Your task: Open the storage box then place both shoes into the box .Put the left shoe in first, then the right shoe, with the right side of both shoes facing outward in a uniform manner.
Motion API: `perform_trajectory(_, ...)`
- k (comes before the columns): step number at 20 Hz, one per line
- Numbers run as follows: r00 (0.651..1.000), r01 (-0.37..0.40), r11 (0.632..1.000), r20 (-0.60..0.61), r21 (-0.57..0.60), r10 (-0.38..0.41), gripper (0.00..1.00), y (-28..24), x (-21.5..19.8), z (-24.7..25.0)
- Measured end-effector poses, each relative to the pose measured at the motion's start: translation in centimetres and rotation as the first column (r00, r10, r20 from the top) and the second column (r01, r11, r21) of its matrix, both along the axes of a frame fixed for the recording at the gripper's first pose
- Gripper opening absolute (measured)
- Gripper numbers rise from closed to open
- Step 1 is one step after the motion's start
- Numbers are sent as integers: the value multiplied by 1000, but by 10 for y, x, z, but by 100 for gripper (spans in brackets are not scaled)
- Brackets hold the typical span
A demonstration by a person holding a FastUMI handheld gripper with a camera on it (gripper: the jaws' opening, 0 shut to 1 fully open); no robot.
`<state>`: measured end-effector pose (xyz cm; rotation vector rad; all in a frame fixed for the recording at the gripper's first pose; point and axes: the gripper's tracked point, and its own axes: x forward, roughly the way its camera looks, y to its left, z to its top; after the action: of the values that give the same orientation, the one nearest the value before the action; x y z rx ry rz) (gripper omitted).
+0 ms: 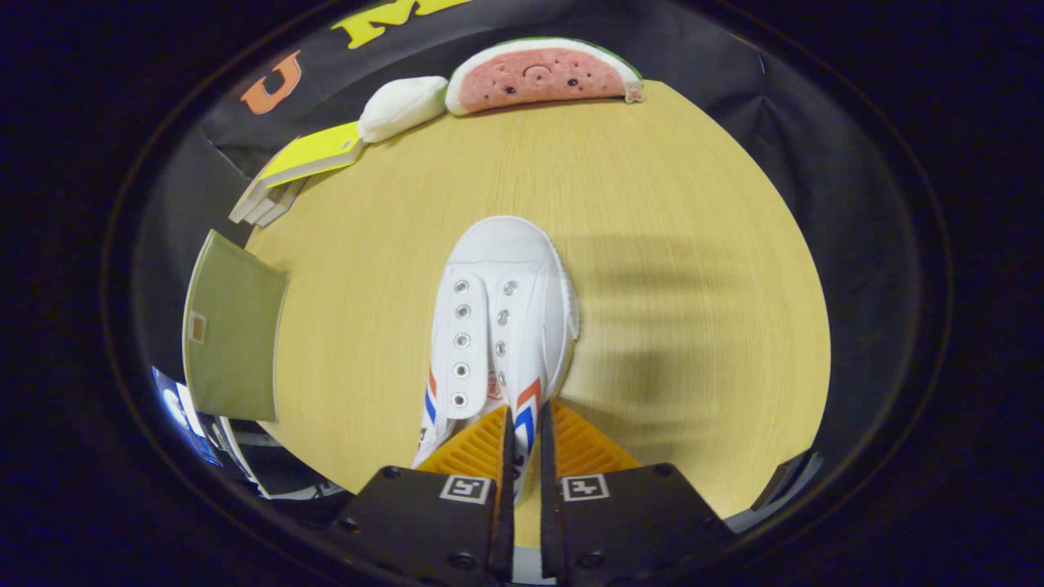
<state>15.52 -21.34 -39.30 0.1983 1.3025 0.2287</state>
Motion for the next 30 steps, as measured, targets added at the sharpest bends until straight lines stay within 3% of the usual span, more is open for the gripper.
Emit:
perform_trajectory(2, 1000, 21, 999, -11, 30, -21, 8, 0, -1, 0)
perform_trajectory(13, 991, 136, 974, -13, 181, -136, 6, 11, -2, 2)
perform_trajectory(26, 981, 111, 956, 124, 272, -149, 6, 8, 2, -6)
perform_trajectory(30, 985, 90, 949, 116, 301, -130, 6, 10, 2, -15)
